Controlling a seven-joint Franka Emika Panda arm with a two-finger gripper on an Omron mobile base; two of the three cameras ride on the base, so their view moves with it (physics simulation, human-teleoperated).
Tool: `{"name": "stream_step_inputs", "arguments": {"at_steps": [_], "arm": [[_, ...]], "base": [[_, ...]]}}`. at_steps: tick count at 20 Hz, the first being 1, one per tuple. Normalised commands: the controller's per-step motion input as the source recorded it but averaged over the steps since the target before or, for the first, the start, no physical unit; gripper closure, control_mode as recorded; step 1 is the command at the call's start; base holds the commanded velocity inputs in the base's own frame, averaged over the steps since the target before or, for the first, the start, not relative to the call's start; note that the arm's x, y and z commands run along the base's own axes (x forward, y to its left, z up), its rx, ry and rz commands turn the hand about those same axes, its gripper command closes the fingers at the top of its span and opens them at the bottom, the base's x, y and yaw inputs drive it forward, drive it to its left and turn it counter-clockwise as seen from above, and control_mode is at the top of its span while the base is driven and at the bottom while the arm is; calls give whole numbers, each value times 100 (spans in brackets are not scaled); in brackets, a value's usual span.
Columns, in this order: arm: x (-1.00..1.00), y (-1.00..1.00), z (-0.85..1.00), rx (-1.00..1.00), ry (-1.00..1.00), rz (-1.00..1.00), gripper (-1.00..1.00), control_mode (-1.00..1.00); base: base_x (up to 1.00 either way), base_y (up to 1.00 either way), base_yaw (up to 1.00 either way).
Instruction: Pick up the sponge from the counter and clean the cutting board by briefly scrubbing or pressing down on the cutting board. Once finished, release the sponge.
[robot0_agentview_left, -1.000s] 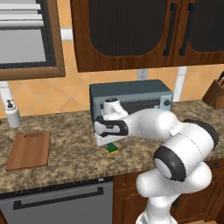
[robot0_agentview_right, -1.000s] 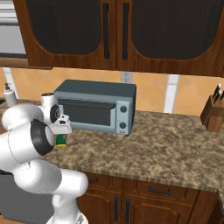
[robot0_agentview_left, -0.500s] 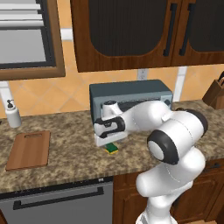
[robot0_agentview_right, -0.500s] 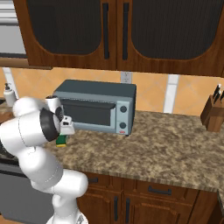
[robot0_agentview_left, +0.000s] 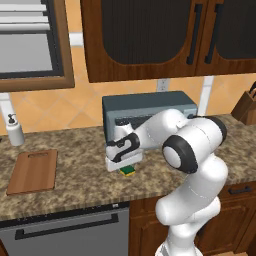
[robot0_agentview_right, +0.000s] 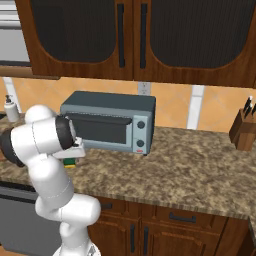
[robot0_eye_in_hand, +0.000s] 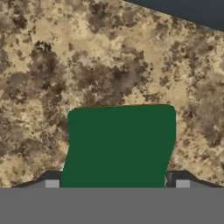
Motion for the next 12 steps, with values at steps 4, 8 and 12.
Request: {"name": "stream_step_inputs", "arguments": {"at_steps": [4,8,12], "arm": [[0,25,-65,0,0,0,100,-100],[-1,0,-26,0,0,0,100,-100],[-41,-4,1,1,-1,0,100,-100]], "base": [[0,0,0],[0,0,0],[0,0,0]]}}
